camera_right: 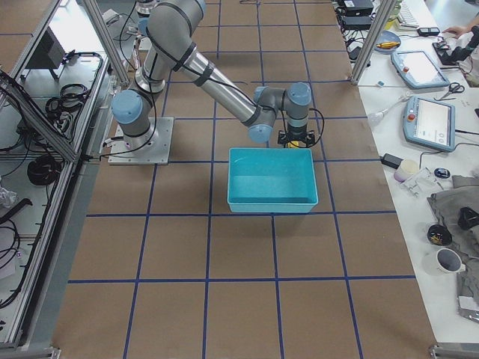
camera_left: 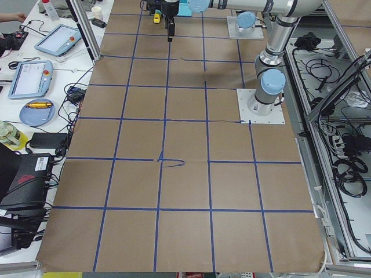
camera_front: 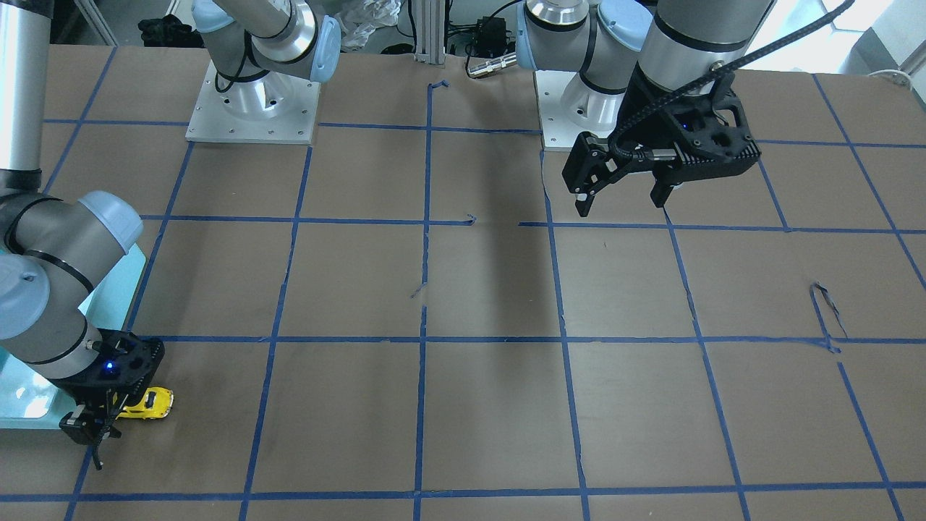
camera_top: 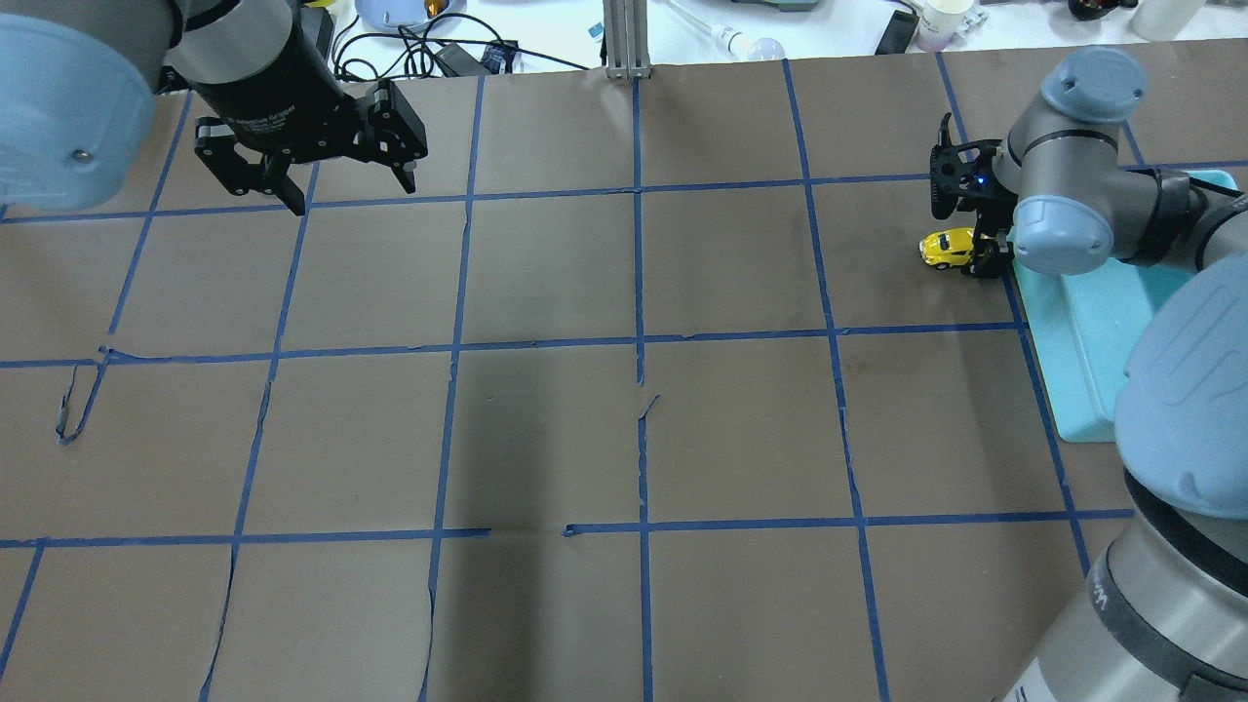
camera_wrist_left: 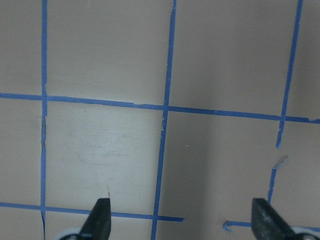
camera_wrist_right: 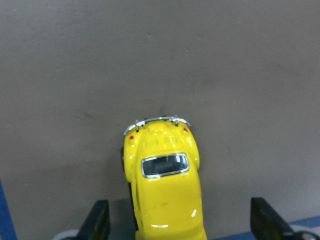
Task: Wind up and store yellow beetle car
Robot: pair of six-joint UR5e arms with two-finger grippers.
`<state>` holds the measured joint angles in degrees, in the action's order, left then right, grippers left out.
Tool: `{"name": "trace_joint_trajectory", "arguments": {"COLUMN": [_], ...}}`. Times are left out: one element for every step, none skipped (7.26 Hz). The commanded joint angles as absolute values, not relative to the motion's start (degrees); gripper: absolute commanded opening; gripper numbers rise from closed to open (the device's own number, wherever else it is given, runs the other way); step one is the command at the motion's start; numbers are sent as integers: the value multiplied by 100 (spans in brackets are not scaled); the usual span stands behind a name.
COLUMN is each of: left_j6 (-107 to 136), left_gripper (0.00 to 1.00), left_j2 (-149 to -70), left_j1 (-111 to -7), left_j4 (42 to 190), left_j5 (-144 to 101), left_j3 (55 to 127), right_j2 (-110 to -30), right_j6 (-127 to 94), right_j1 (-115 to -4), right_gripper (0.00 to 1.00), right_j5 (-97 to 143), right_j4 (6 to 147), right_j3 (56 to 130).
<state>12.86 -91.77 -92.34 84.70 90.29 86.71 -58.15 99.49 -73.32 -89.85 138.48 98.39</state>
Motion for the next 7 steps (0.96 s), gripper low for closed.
{"name": "trace_joint_trajectory", "arguments": {"left_j6": [1266, 1274, 1274, 1266, 1257, 1257, 1222], "left_gripper": [100, 100, 100, 100, 100, 100, 100], "left_j2": [-9062, -9001, -9017, -8983, -8939, -8869, -8842], "left_j1": [-9246, -9246, -9246, -9237, -9246, -9246, -9246], "left_j4": [8367, 8289, 8062, 8025, 7998, 7989, 7989], "left_j5": [9035, 9035, 9044, 9061, 9035, 9026, 9035], "left_j3": [8692, 8727, 8736, 8745, 8884, 8999, 9043], "right_j2": [-5801, -5818, -5853, -5914, -5967, -6107, -6335], "right_j6": [9888, 9879, 9896, 9888, 9870, 9835, 9757], "right_j1": [-7330, -7330, -7330, -7339, -7348, -7426, -7462], "right_gripper": [22, 0, 0, 0, 0, 0, 0], "right_j5": [-8947, -8947, -8930, -8860, -8668, -8588, -8587], "right_j4": [13808, 13790, 13546, 13239, 12810, 12397, 11792], "right_j3": [9844, 9844, 9826, 9774, 9608, 9380, 9108]}}
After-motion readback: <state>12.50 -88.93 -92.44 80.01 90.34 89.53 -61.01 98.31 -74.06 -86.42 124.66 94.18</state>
